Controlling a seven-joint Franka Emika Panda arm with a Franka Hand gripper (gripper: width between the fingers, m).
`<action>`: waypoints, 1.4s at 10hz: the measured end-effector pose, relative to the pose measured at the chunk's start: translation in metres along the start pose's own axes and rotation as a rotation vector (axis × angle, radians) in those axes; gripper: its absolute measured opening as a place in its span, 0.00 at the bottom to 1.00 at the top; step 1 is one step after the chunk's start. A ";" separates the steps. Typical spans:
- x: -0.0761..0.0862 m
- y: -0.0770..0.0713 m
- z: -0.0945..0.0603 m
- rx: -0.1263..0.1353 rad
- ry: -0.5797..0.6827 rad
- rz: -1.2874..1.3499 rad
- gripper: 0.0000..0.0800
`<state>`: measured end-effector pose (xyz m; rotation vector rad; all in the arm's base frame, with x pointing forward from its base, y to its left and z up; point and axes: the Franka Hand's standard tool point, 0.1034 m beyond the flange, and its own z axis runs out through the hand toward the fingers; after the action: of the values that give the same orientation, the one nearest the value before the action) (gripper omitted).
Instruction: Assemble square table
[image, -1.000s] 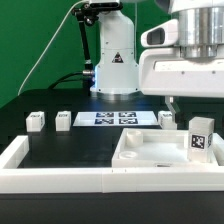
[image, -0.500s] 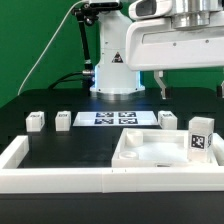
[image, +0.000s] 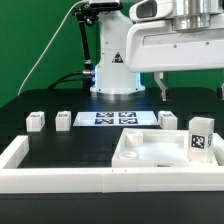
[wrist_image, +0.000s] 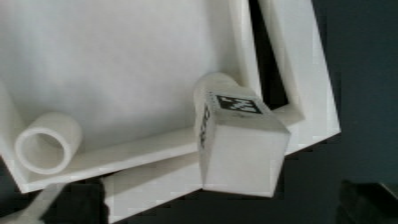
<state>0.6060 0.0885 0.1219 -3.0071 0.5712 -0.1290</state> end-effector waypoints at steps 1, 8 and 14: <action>-0.001 0.000 0.001 -0.001 0.001 -0.024 0.81; -0.013 0.014 0.007 -0.005 -0.041 -0.342 0.81; -0.083 0.021 0.024 -0.007 -0.022 -0.374 0.81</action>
Offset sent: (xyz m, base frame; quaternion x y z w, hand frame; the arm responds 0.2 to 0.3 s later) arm -0.0139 0.0120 -0.0128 0.0894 -0.1173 -0.2467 0.9578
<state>0.5237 0.1006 0.0905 -3.0814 0.0011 -0.1145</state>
